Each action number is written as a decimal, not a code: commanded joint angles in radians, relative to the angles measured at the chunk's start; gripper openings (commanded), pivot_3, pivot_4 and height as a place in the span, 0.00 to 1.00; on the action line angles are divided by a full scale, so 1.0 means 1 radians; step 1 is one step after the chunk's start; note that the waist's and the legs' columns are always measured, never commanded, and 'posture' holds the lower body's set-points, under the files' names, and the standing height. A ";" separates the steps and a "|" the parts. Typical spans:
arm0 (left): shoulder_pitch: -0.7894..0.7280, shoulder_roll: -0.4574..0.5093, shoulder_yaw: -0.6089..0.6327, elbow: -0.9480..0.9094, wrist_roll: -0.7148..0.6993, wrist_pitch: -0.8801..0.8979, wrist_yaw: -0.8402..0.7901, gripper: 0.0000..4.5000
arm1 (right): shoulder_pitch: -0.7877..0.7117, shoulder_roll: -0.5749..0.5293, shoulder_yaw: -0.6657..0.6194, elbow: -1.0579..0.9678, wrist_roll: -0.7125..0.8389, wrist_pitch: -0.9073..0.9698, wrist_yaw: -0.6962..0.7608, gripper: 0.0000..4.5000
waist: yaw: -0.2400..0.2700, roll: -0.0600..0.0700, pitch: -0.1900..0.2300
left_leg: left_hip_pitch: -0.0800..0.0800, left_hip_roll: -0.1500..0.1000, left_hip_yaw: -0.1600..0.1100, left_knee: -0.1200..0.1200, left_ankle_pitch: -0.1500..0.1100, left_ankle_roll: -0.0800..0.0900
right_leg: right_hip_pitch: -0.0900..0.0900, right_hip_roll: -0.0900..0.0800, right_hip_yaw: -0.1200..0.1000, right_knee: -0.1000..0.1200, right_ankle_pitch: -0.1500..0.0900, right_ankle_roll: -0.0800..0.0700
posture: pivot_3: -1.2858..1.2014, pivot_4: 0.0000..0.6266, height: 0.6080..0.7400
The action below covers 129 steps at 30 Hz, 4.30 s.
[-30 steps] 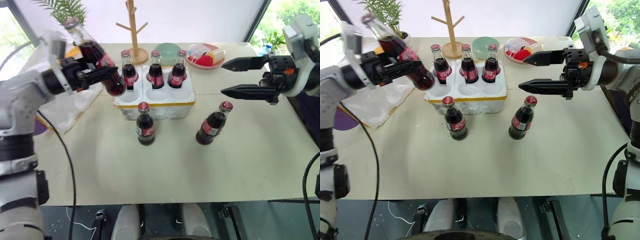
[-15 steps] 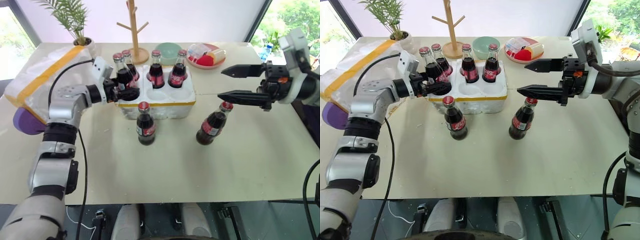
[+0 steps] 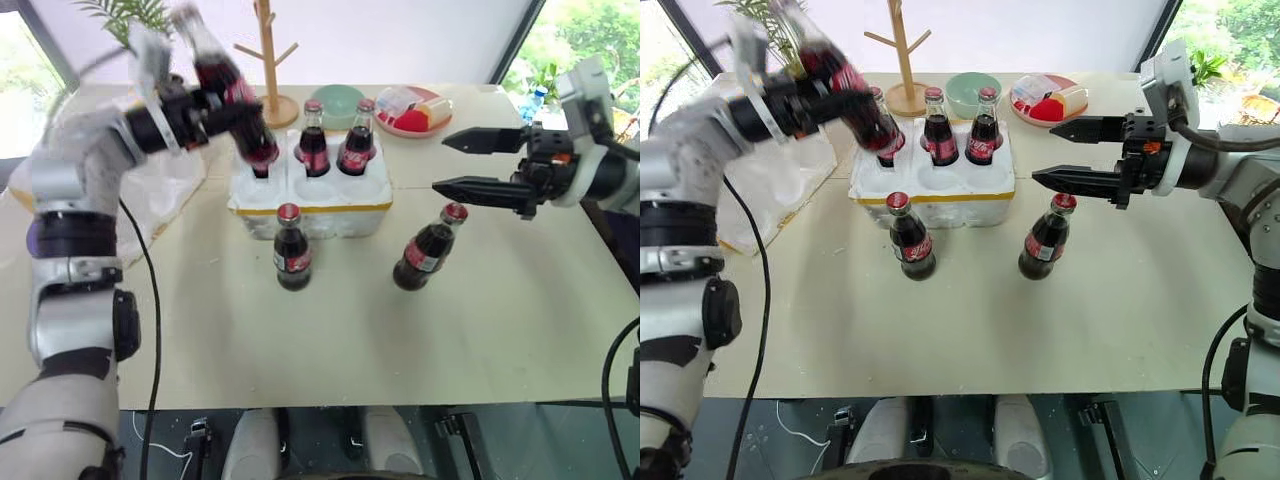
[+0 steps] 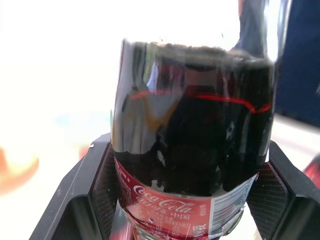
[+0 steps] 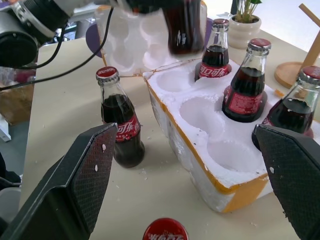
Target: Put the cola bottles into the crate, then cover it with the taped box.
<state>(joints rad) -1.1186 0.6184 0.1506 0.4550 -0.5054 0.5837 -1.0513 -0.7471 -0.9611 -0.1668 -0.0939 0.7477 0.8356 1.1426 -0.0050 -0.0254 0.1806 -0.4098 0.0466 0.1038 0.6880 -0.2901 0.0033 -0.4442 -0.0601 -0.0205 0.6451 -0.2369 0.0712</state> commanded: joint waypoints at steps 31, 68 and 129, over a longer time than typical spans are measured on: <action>-0.093 -0.271 -0.205 0.378 0.313 -0.414 -0.091 0.62 | 0.082 0.005 -0.074 -0.073 0.029 -0.006 -0.108 1.00 | 0.016 0.000 0.000 | -0.005 0.001 -0.001 0.010 -0.003 0.005 | -0.001 0.003 0.000 0.002 0.000 0.000 | 0.52 0.24 1.00; 0.559 0.240 -0.099 -0.612 -0.017 0.065 -0.316 0.99 | -0.056 -0.016 0.031 0.044 -0.020 -0.007 0.008 1.00 | 0.019 0.002 0.000 | 0.000 0.001 0.000 0.010 -0.004 0.006 | 0.001 -0.001 0.003 0.002 -0.001 -0.001 | 0.52 0.24 1.00; 0.132 -0.016 -0.177 0.080 0.226 -0.210 -0.065 0.62 | 0.015 -0.001 -0.022 -0.019 -0.004 0.008 -0.036 1.00 | 0.017 0.001 0.001 | -0.002 0.002 0.002 0.010 -0.004 0.006 | 0.000 0.003 0.003 0.002 0.000 0.000 | 0.52 0.24 1.00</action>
<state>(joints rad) -0.9766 0.5973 -0.0297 0.5413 -0.2947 0.4181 -1.1272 -0.7260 -0.9565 -0.1423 -0.0822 0.7307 0.8578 1.1104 0.0116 -0.0241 0.1813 -0.4121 0.0482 0.1053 0.6981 -0.2940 0.0098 -0.4443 -0.0567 -0.0176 0.6472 -0.2370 0.0715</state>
